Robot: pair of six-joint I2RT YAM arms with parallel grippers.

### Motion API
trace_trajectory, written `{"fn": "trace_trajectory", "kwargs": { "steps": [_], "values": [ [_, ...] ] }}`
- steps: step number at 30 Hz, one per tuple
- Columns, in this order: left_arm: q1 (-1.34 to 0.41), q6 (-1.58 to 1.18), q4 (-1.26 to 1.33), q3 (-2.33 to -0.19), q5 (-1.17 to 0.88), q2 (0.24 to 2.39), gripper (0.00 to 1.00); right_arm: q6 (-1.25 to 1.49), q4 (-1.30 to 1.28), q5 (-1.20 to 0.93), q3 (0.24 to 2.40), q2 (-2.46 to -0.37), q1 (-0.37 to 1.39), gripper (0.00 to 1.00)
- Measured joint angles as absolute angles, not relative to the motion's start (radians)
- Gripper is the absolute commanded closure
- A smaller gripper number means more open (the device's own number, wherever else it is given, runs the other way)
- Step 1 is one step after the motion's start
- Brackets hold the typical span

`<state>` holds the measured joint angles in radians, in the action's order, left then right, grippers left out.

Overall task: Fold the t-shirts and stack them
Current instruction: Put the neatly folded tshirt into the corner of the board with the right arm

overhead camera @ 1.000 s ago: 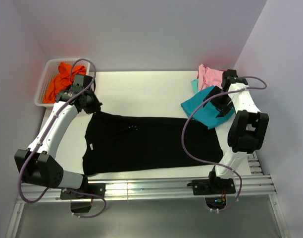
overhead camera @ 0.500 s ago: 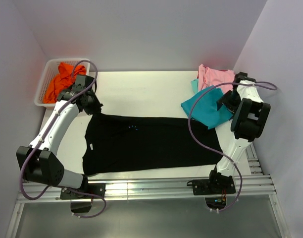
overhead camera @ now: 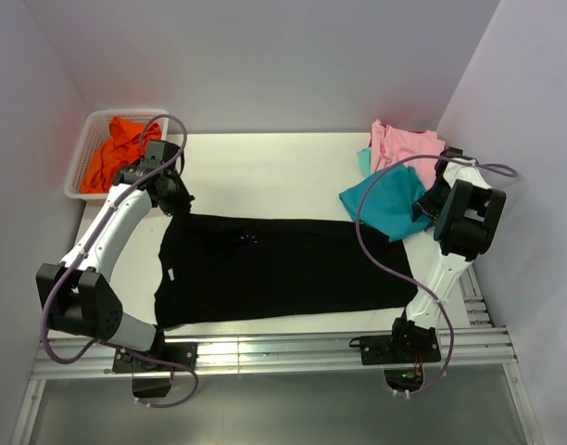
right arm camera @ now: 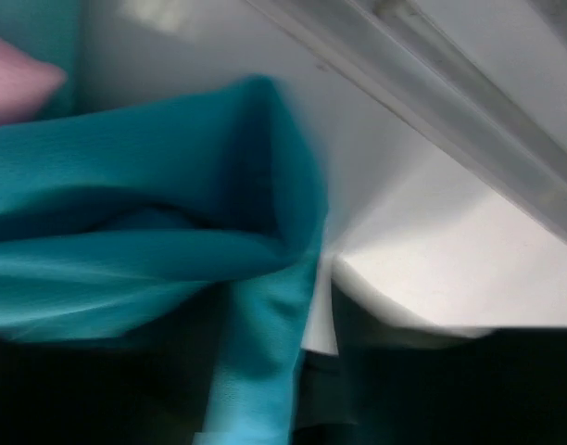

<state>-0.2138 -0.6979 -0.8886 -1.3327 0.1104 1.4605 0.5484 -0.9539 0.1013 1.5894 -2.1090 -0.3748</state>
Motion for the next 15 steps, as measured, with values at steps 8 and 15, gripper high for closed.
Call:
{"fn": "trace_trajectory", "kwargs": {
  "steps": [8,15],
  "values": [
    [-0.214,-0.692,-0.888,-1.334,0.110,1.488,1.00,0.552,-0.977,0.088,1.653,-2.150,-0.369,1.00],
    [-0.214,-0.692,-0.887,-1.335,0.102,1.497,1.00,0.553,-1.033,0.093,1.840,-2.210,-0.369,1.00]
  ]
}}
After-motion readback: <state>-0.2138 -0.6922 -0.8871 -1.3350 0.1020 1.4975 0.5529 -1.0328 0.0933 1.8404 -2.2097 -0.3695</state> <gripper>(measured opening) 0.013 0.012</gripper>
